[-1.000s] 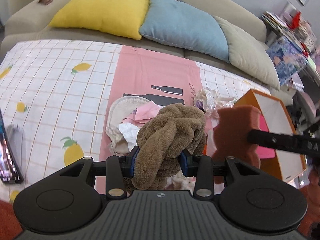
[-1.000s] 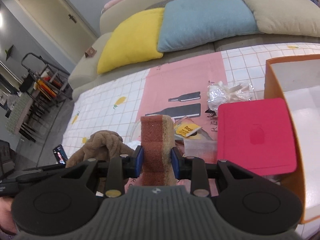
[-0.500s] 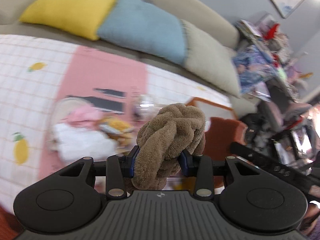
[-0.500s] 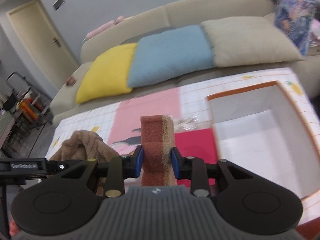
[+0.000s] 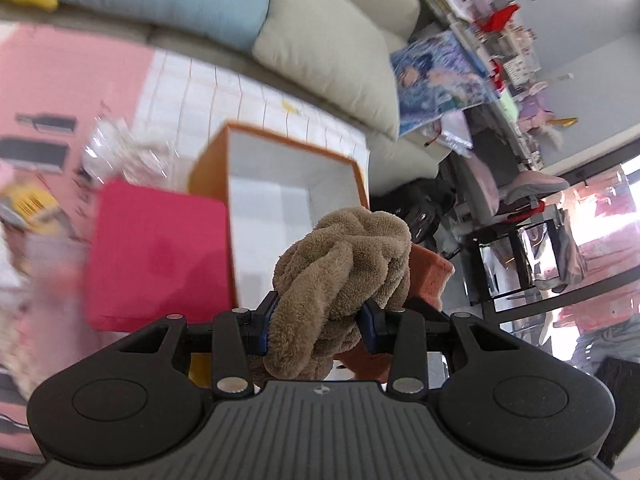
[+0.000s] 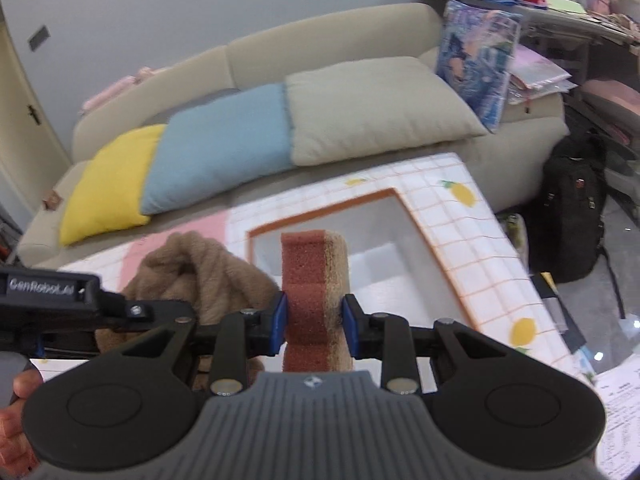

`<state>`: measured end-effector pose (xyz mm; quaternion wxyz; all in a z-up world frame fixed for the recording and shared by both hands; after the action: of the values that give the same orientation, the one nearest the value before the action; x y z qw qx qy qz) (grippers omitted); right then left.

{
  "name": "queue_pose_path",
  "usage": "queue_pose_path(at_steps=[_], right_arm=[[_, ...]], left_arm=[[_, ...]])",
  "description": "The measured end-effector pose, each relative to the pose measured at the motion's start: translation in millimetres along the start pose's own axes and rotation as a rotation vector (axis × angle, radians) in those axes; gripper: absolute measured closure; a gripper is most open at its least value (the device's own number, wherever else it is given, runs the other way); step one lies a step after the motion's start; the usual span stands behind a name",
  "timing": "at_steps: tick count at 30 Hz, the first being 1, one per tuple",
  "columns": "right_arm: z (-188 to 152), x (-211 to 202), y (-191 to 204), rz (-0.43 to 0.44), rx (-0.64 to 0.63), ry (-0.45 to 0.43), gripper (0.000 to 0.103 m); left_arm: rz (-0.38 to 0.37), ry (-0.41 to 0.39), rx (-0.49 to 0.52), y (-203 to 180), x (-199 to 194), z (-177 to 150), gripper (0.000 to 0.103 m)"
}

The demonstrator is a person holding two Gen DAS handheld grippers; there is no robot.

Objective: Organize soft objects
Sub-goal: 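Carry both held items over the white box and open both tools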

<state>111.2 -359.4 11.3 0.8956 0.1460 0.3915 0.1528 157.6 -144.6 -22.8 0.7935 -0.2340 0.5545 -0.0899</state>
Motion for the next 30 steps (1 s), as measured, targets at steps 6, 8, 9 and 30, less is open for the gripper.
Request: queue_pose_path(at_steps=[6, 8, 9, 30], right_arm=[[-13, 23, -24, -0.110, 0.004, 0.074, 0.074], [-18, 28, -28, -0.073, 0.031, 0.098, 0.074], [-21, 31, -30, -0.061, 0.042, 0.113, 0.074], [-42, 107, -47, -0.027, 0.136, 0.310, 0.076]], left_arm=[[0.149, 0.035, -0.017, -18, 42, -11, 0.058], [0.189, 0.034, -0.003, -19, 49, -16, 0.058], [0.192, 0.036, -0.004, -19, 49, -17, 0.058], [0.062, 0.201, -0.086, 18, 38, -14, 0.054]])
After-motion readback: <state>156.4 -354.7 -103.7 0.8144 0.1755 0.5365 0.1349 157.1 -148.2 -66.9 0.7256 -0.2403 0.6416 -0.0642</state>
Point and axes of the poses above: each gripper's, at about its wrist camera, not at the fingertips, and x roughly the way its jaws point, y to its left, z to its top, the point moved 1 cm from there along x, roughly the way its jaws point, and after that the axes turned 12 degrees about z, right-handed, at the moved point
